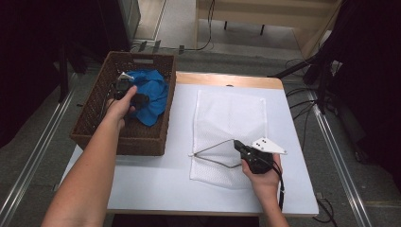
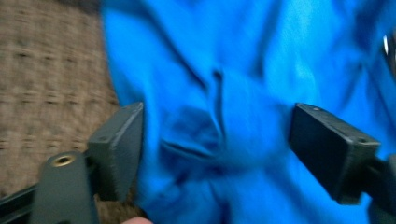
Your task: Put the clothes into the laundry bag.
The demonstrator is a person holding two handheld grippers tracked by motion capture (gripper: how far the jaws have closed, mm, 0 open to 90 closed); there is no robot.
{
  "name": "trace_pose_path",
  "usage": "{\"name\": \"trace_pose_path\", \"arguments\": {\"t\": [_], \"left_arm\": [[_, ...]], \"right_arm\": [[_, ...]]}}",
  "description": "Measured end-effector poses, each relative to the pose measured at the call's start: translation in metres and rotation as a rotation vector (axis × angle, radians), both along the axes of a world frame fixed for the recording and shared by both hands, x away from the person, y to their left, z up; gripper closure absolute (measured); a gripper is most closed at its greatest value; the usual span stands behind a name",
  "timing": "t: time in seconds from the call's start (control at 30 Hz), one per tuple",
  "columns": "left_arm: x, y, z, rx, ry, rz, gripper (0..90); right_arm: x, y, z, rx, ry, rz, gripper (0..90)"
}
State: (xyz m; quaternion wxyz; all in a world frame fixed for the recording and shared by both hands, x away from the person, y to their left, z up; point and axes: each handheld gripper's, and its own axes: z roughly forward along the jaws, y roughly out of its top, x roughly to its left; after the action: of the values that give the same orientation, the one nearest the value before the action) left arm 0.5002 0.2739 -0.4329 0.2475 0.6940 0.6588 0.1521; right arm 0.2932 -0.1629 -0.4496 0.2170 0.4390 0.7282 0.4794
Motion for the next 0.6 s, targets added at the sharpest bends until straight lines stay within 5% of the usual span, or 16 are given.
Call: {"name": "trace_pose_path", "arguments": {"t": [0.03, 0.2, 0.4, 0.6], "left_arm": [[0.000, 0.000, 0.000, 0.000, 0.000, 0.000, 26.9], [-0.005, -0.012, -0.007, 0.167, 0.027, -0.099, 29.8], [-0.007, -0.017, -0.002, 0.174, 0.051, -0.165, 47.4], [-0.011, -0.020, 0.000, 0.248, 0.038, -0.243, 72.7]], "right_arm": [[0.000, 0.000, 0.000, 0.000, 0.000, 0.000, 90.0], [0.000, 0.001, -0.001, -0.002, 0.002, 0.000, 90.0], [0.000, 0.002, -0.002, -0.008, 0.002, 0.004, 90.0], [0.000, 0.000, -0.002, -0.001, 0.003, 0.004, 90.0]]}}
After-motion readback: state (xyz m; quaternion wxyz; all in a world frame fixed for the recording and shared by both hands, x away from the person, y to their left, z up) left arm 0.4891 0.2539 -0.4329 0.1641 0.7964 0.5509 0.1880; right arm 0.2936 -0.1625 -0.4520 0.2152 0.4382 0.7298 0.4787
